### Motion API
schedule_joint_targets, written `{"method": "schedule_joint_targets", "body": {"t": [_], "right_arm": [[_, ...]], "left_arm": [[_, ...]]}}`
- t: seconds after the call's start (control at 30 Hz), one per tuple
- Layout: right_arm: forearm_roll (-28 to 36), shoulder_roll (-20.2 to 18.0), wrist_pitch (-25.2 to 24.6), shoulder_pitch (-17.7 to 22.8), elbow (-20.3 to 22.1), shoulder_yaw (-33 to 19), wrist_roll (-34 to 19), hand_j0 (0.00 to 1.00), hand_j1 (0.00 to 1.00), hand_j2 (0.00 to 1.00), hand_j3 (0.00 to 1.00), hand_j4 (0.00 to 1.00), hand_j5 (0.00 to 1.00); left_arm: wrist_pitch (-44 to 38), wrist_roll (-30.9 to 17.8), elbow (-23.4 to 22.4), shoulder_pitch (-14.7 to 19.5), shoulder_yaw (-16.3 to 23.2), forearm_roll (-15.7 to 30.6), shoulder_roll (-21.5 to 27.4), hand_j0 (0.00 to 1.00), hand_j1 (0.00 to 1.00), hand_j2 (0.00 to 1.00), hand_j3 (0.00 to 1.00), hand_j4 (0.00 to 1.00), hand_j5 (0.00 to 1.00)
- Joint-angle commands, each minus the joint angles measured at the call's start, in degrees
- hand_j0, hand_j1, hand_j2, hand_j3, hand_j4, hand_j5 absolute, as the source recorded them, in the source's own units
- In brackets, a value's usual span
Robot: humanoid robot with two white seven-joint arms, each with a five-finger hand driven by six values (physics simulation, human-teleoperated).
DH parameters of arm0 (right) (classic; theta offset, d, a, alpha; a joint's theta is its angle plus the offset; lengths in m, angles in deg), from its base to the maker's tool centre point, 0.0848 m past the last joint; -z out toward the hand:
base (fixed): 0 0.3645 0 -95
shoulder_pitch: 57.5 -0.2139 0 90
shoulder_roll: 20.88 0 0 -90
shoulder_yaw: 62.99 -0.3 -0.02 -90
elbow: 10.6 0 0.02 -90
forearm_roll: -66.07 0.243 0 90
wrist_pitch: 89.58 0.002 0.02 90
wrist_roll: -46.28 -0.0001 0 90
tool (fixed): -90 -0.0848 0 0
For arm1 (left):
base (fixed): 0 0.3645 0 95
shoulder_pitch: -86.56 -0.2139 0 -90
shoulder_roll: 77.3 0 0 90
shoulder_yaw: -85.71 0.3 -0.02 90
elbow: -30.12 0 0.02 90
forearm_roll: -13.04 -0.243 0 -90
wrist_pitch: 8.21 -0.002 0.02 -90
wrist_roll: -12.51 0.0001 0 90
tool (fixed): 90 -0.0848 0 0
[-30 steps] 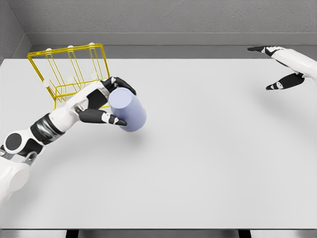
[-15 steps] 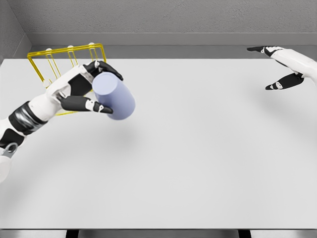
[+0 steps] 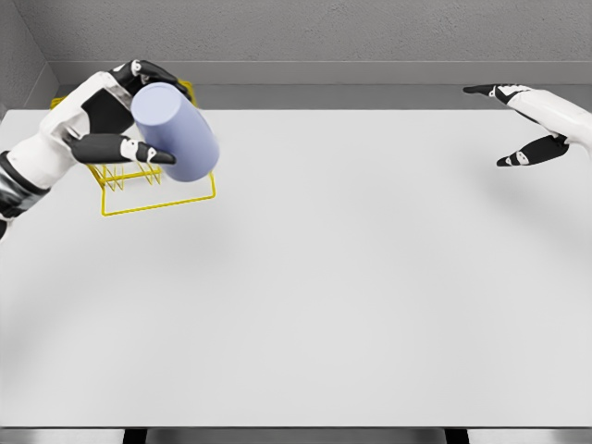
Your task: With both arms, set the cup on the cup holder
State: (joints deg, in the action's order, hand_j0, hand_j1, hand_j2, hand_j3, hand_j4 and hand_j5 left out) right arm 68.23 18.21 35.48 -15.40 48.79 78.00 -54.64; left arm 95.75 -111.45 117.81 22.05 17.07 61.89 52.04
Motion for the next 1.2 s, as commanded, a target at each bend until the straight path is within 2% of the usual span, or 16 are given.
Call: {"method": "schedule_joint_targets", "body": {"t": [0.0,0.4,0.5,1.03,1.17], "right_arm": [[0.4,-0.1,-0.1,0.0,0.0,-0.1,0.0,1.00,1.00,1.00,1.00,1.00,1.00],[0.4,0.0,-0.1,0.0,0.0,-0.1,0.0,1.00,1.00,1.00,1.00,1.00,1.00],[0.4,0.5,-0.1,0.0,0.0,-0.1,0.0,1.00,1.00,1.00,1.00,1.00,1.00],[0.4,0.5,-0.1,0.0,0.0,-0.1,0.0,1.00,1.00,1.00,1.00,1.00,1.00],[0.4,0.5,-0.1,0.0,-0.1,-0.1,0.0,1.00,1.00,1.00,1.00,1.00,1.00]], "left_arm": [[-0.1,0.0,-1.7,0.0,0.0,0.5,0.0,0.49,0.49,0.49,0.49,0.49,0.49],[-1.4,0.0,-4.5,2.8,0.3,-0.2,-1.4,0.49,0.49,0.49,0.49,0.49,0.49],[-1.4,0.0,-7.0,3.6,0.6,-0.4,-2.5,0.49,0.49,0.49,0.49,0.49,0.49],[-2.4,0.0,-12.5,6.1,0.6,-0.5,-3.7,0.49,0.49,0.49,0.49,0.49,0.49],[-2.5,0.0,-14.8,6.9,0.6,-1.7,-5.1,0.49,0.49,0.49,0.49,0.49,0.49]]}}
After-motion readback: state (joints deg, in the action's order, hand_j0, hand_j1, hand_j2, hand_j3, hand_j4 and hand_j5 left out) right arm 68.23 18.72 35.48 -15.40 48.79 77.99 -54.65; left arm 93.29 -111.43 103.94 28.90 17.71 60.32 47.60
